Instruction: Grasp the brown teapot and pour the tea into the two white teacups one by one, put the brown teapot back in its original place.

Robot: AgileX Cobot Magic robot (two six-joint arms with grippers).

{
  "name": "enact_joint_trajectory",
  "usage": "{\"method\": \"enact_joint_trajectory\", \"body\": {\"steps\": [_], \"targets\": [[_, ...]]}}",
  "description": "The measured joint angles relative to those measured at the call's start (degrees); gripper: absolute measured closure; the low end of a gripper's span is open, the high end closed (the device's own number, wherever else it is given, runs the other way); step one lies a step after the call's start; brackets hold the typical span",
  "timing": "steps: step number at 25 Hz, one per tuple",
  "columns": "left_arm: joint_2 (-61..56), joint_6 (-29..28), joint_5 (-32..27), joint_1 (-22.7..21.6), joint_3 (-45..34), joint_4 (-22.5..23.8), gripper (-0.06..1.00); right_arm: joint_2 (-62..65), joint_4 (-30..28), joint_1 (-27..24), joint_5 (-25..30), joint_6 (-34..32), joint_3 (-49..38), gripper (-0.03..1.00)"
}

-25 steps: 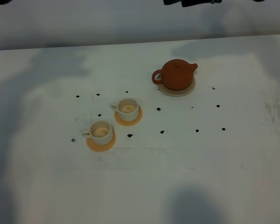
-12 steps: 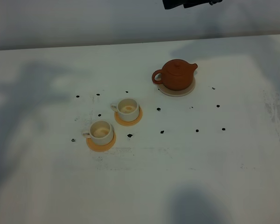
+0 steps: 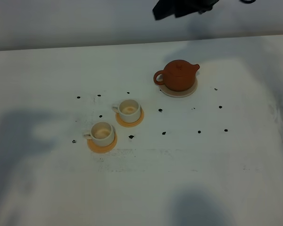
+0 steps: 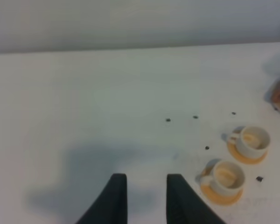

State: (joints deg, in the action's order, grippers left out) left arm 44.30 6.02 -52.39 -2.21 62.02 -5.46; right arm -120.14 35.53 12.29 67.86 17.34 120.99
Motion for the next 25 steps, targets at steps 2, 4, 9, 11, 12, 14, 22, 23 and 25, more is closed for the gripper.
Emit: {"method": "enact_joint_trajectory", "body": {"steps": [2, 4, 9, 11, 12, 14, 22, 23, 25], "targets": [[-4.71, -1.61, 0.89, 0.0, -4.54, 1.18, 0.72, -0.54, -2.11, 1.75, -0.36, -0.71, 0.0, 0.45], [-9.06, -3.37, 1.13, 0.0, -8.84, 2.17, 0.72, -0.74, -3.9, 3.28, -0.93, -1.5, 0.0, 0.45], [-19.61, -8.32, -0.42, 0.0, -15.49, 6.39, 0.72, -1.7, -5.3, 5.34, -2.21, -2.92, 0.0, 0.45], [-23.16, -10.32, -2.64, 0.0, -17.57, 8.41, 0.72, -2.2, -5.69, 6.37, -2.38, -2.98, 0.0, 0.45], [-25.04, -10.95, -3.86, 0.0, -18.48, 9.13, 0.72, -2.4, -5.87, 6.95, -2.52, -2.98, 0.0, 0.45], [-28.62, -11.41, -5.18, 0.0, -21.04, 9.82, 0.72, -2.9, -6.85, 8.15, -2.78, -3.39, 0.0, 0.45], [-40.8, -13.73, -8.32, 0.0, -29.79, 10.58, 0.72, -3.5, -11.98, 12.76, -4.95, -5.04, 0.0, 0.45], [-41.57, -13.84, -9.22, 0.0, -30.51, 10.58, 0.72, -3.5, -12.59, 13.15, -5.27, -5.18, 0.0, 0.45], [-42.52, -13.95, -10.72, 0.0, -32.14, 10.58, 0.72, -3.5, -13.53, 13.8, -5.55, -5.38, 0.0, 0.45]]}}
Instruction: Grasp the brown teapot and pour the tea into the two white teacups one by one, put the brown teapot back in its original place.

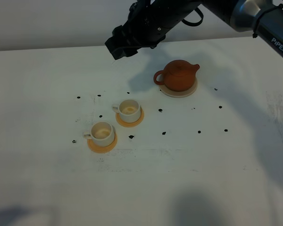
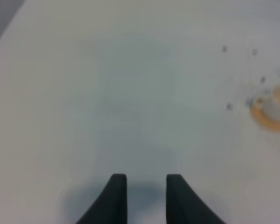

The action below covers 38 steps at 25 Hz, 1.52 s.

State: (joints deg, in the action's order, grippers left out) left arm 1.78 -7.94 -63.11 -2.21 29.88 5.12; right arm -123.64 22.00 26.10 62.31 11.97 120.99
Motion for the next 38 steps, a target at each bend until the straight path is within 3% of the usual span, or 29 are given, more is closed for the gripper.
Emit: {"method": "enact_joint_trajectory", "body": {"steps": [5, 13, 20, 26, 38], "targets": [[-1.98, 1.01, -1.88, 0.0, -1.65, -0.56, 0.72, 0.0, -0.21, 0.36, -0.12, -0.29, 0.0, 0.45], [-2.09, 7.33, -2.53, 0.0, -1.75, -5.94, 0.72, 0.0, -0.42, 1.05, -0.86, -1.57, 0.0, 0.45], [-2.09, 7.94, -2.0, 0.0, -1.81, -6.05, 0.72, 0.0, -0.96, 2.14, -2.62, -1.57, 0.0, 0.45], [-2.09, 7.94, 1.69, 0.0, -3.76, -5.66, 0.72, 0.0, -4.36, 2.14, -4.45, -2.0, 0.0, 0.45], [-2.09, 7.94, 2.02, 0.0, -3.76, -5.6, 0.72, -5.43, -9.22, 2.14, -7.72, -4.28, 0.14, 0.45]]}}
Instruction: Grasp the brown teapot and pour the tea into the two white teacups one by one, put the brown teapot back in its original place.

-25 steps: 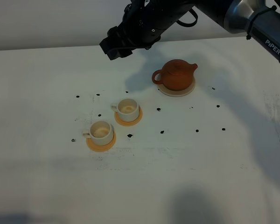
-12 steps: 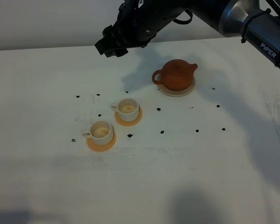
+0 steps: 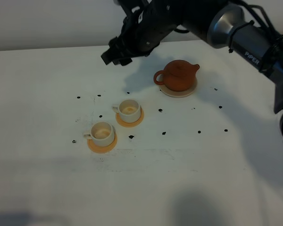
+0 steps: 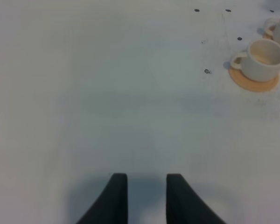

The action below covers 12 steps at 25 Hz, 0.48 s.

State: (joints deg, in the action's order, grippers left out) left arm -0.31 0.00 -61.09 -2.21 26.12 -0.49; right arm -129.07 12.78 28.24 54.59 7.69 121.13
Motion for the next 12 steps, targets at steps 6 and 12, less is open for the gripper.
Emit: {"method": "enact_joint_trajectory", "body": {"steps": [6, 12], "targets": [[0.0, 0.0, 0.0, 0.0, 0.0, 0.0, 0.72, -3.86, -0.73, -0.05, -0.57, -0.68, 4.12, 0.45], [0.0, 0.35, 0.05, 0.0, 0.0, 0.0, 0.72, -4.84, -1.27, -0.05, -0.37, -1.64, 6.99, 0.45]]}}
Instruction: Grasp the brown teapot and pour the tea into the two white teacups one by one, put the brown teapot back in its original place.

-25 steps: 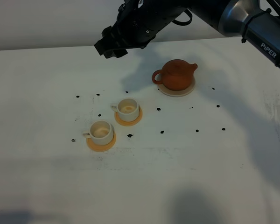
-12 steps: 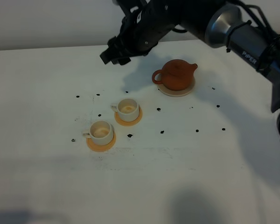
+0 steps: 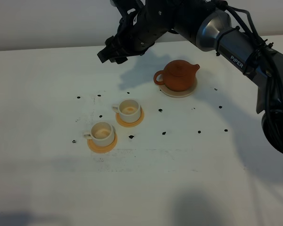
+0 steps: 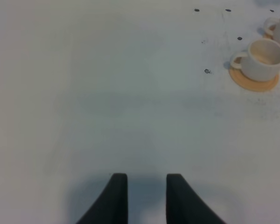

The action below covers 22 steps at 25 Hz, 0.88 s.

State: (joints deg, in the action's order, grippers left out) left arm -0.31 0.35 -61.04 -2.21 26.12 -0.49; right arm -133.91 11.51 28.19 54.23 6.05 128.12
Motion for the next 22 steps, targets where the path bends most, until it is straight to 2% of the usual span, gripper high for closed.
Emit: {"method": "enact_joint_trajectory", "body": {"steps": [9, 22], "targets": [[0.0, 0.0, 0.0, 0.0, 0.0, 0.0, 0.72, -0.44, -2.49, 0.0, 0.78, 0.0, 0.11, 0.45], [0.0, 0.0, 0.0, 0.0, 0.0, 0.0, 0.72, -2.45, -3.5, -1.8, -4.85, -1.42, 0.11, 0.45]]}}
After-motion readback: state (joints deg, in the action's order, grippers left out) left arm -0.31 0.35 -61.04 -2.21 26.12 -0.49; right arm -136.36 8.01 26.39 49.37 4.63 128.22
